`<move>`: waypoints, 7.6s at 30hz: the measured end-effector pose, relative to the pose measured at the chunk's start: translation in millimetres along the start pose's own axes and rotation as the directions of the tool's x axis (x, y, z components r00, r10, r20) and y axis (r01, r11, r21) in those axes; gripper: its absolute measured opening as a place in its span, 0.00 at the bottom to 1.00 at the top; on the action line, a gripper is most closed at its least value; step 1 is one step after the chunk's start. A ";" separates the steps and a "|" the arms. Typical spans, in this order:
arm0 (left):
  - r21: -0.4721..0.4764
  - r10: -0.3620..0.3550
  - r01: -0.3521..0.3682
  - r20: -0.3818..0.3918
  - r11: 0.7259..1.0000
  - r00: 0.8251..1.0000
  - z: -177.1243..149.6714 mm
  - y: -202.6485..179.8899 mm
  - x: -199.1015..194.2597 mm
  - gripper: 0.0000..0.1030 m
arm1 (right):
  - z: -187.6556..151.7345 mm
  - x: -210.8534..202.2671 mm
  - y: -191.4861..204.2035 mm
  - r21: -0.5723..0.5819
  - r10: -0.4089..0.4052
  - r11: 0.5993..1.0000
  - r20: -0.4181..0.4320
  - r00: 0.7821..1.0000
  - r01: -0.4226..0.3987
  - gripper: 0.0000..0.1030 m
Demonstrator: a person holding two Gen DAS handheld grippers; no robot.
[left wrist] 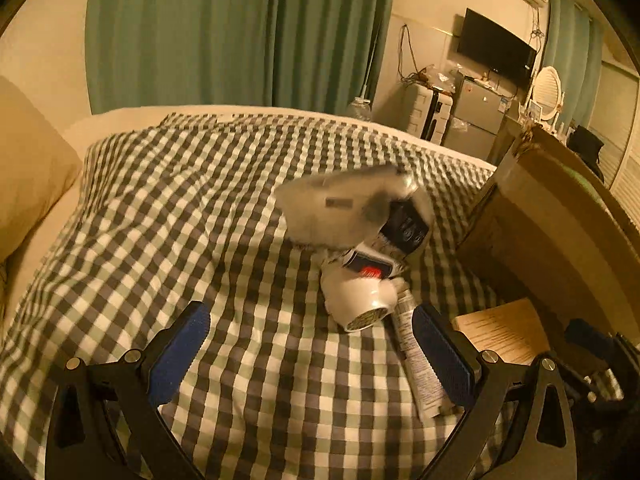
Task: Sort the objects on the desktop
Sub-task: 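Grasp the silver foil packet with left tool while right tool grasps white ointment tube, then lift the foil packet and tube and carry them over the box, then open left tool to drop foil packet into box while right tool releases tube, then grasp the white plastic bottle with left tool while right tool reaches the paper leaflet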
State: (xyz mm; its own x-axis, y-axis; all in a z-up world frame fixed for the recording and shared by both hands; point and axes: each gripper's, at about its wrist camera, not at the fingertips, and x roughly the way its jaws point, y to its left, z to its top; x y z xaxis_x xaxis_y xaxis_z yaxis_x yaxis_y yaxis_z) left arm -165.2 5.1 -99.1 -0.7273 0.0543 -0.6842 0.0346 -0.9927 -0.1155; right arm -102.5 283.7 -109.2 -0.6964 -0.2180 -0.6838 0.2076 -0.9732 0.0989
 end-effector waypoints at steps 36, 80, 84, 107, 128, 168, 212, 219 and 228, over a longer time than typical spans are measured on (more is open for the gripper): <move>0.070 -0.083 0.083 -0.009 0.994 0.997 26.2 19.8 -9.1 0.17 | -0.4 26.9 70.2 -0.173 0.227 0.958 -0.035 0.973 -0.230 0.87; -0.078 -0.075 0.065 -0.132 0.995 0.988 -12.2 50.1 53.1 0.16 | 7.0 97.7 70.8 -0.180 0.077 0.978 -0.139 0.987 -0.101 0.35; -0.071 -0.094 0.085 -0.129 0.994 0.987 -17.1 46.2 46.1 0.16 | 4.1 97.0 69.6 -0.170 0.078 0.980 -0.151 0.985 -0.104 0.26; -0.009 -0.136 0.136 -0.073 0.991 0.988 -58.9 13.4 -49.9 0.15 | -19.9 -5.5 63.0 -0.102 0.125 0.985 -0.105 0.987 -0.136 0.25; 0.164 -0.364 0.359 -0.003 0.919 0.932 18.9 -133.0 -122.8 0.15 | 47.9 -118.0 -27.6 0.005 0.017 1.000 0.118 0.993 -0.017 0.26; 0.183 -0.314 0.321 -0.063 0.929 0.947 143.4 -199.8 -62.2 0.91 | 85.2 -130.3 -157.8 0.095 -0.033 0.995 0.164 0.986 0.018 0.67; -0.021 -0.177 0.177 -0.242 0.984 0.954 -16.8 2.0 -8.9 0.66 | 7.1 65.2 36.8 -0.682 0.087 0.682 -0.283 0.955 -0.264 0.78; -0.027 -0.163 0.162 -0.256 0.986 0.953 -37.9 4.7 -22.7 0.66 | 4.4 74.8 41.2 -0.765 0.018 0.602 -0.276 0.961 -0.231 0.79; 0.002 -0.171 0.178 -0.263 0.984 0.949 -49.7 -3.6 -17.7 0.66 | 3.6 50.2 29.5 -0.551 0.139 0.776 -0.328 0.935 -0.308 0.80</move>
State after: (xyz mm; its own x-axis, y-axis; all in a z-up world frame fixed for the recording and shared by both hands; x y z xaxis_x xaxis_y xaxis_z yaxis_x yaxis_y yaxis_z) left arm -118.4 13.1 -122.4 -0.5161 0.2499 -0.8193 -0.0971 -0.9674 -0.2339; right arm -133.9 243.7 -138.0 -0.3970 -0.3150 -0.8621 0.7542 -0.6473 -0.1108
